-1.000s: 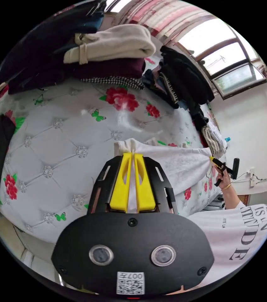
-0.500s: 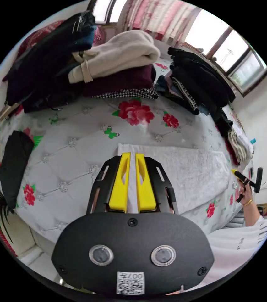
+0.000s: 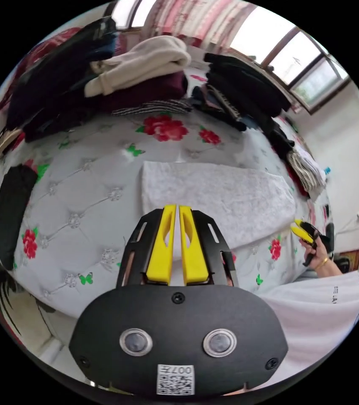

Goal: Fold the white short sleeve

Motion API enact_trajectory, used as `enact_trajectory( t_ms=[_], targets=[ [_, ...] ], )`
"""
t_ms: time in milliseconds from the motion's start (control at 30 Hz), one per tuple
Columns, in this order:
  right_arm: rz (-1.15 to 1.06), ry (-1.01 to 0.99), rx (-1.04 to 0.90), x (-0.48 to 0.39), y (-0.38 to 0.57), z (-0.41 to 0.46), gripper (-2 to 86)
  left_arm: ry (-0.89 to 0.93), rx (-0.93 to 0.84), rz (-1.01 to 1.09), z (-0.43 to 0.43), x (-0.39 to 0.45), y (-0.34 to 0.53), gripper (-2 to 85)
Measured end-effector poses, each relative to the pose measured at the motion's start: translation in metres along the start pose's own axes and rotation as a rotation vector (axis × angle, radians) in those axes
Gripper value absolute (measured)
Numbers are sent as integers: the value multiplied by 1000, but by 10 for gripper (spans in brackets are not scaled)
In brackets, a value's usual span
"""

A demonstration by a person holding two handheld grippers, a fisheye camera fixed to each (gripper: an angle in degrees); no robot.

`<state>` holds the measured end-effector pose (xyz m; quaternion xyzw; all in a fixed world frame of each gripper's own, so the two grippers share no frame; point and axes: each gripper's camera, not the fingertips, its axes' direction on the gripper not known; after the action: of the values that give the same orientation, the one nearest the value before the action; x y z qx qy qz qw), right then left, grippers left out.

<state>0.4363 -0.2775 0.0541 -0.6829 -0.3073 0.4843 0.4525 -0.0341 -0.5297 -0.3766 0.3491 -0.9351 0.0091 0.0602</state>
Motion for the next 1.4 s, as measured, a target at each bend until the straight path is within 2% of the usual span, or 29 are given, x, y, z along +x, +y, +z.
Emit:
enact_trajectory(
  t_ms=[100,167,300,400,500,567,700,767,867,933,1067,1133,1300,1400],
  targets=[
    [32,-59,26,8,-6,5,113,92,-25,107,15,34,3,7],
    [102,-179,-8,12,-13,17,106,120,-71,159,32,53,5,18],
    [148,-122,17,11,-12,25,84,122,-245,228,80,73,7,13],
    [114,-103,37,2,-13,20,68,93,-275,240,87,70,3,6],
    [-80,-44,49,-47,-14,10,52,90,-266,256,79,65,-2,18],
    [-294,4,42,-107,-13,8,41,98,-220,241,68,55,-3,20],
    [-729,60,-12,-221,15,26,32,150,-103,86,36,11,3,23],
    [-1001,27,-102,-285,54,58,32,166,-66,-4,25,-15,11,25],
    [-1196,-87,-274,-330,103,117,36,173,-44,-125,15,-56,27,38],
    [-1252,-94,-363,-337,127,165,41,163,-39,-200,12,-83,40,49],
    [-1102,-95,-718,-318,145,274,54,237,-28,-298,11,-115,53,67],
    [-1023,-128,-776,-304,139,286,57,300,-12,-341,12,-129,56,80],
    [-854,-84,-652,-257,79,260,61,426,11,-376,19,-152,49,113],
    [-634,-81,-551,-204,32,236,67,551,20,-394,25,-162,41,136]
  ],
)
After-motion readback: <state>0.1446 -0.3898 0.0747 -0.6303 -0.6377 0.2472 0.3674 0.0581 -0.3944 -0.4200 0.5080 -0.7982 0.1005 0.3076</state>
